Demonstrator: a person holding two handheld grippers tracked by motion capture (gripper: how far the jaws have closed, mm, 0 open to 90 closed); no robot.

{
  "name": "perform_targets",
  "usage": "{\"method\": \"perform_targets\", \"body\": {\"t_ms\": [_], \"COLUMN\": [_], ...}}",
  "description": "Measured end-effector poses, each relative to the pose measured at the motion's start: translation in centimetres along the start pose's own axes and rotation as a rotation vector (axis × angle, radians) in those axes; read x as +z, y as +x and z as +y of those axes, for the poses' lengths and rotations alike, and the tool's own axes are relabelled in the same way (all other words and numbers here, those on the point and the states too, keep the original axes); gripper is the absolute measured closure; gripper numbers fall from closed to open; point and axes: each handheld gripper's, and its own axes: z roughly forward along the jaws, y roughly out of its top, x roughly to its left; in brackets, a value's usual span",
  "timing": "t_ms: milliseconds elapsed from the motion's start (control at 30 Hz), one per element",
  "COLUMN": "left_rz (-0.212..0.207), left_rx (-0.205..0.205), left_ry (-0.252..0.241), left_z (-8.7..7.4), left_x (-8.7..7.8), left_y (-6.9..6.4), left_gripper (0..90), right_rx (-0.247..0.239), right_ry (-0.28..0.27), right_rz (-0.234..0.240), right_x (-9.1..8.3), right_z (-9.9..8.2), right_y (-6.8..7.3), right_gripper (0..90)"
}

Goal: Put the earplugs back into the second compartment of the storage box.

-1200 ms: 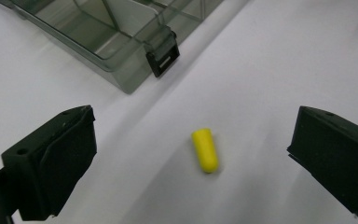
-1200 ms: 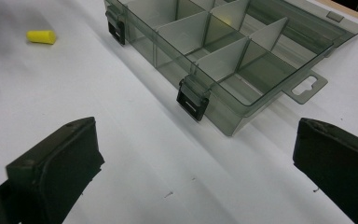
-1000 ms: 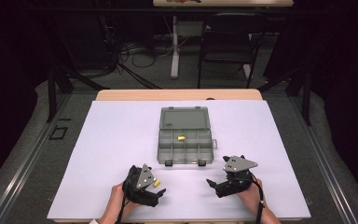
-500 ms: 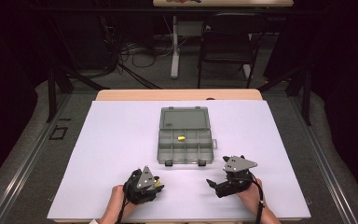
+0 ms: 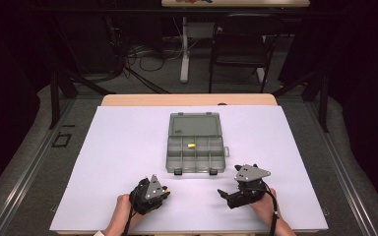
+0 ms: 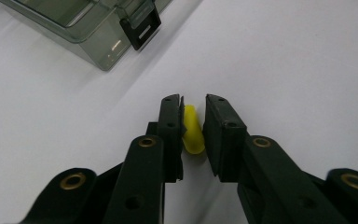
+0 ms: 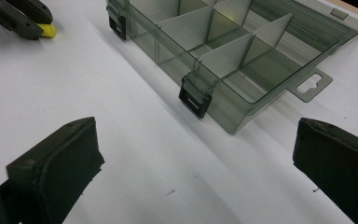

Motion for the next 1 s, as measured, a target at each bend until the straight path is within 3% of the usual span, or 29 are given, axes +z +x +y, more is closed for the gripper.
{"method": "perform_targets", "body": {"t_ms": [233, 1000], "left_rz": [-0.019, 0.020], "left_rx": [-0.034, -0.020], "left_ry": [-0.026, -0.157], "left_z": [0.0, 2.0], "left_x": [-0.2, -2.0], "left_y": [0.3, 1.0], "left_gripper": [81.4, 80.9], "right_rx": [0.002, 0.005], "right_ry": [-0.006, -0.007], "right_rz": [-0.001, 0.001], "right_x": [0.0, 0.1], "right_z": [0.0, 0.0], "right_y": [-0.1, 0.0], "right_gripper": [0.0, 0.0]}}
